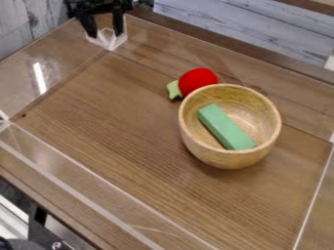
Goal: Put the green block in the brown bowl
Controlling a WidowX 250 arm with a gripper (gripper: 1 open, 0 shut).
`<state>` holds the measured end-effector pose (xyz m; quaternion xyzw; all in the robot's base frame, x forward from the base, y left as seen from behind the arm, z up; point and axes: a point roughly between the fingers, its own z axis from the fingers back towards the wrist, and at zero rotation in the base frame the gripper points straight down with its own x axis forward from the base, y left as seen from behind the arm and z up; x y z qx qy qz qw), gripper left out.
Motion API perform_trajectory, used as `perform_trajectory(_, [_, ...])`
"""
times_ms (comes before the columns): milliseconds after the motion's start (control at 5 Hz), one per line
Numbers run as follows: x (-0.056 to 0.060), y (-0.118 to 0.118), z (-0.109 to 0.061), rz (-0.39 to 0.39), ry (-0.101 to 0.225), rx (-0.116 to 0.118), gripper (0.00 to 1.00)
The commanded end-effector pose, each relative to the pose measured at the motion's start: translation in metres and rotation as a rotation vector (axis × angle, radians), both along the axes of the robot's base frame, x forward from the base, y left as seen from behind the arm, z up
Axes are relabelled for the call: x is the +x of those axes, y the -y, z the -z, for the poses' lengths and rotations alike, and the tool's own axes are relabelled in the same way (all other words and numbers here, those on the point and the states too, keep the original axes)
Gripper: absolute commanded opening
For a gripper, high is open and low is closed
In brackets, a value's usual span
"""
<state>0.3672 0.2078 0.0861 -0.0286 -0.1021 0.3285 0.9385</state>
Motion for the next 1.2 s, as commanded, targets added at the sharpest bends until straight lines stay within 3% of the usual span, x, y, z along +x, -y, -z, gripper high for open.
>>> perform_trajectory(0, [0.002,-0.006,-0.048,-0.031,0.092,0.064,1.00])
perform_trajectory(200, [-0.002,-0.005,-0.053,-0.060,0.089,0.073,1.00])
perform_trajectory(600, [0.006,-0.002,-0.056,-0.083,0.080,0.086,1.00])
perform_trajectory(1000, [0.004,0.000,-0.040,-0.113,0.062,0.101,1.00])
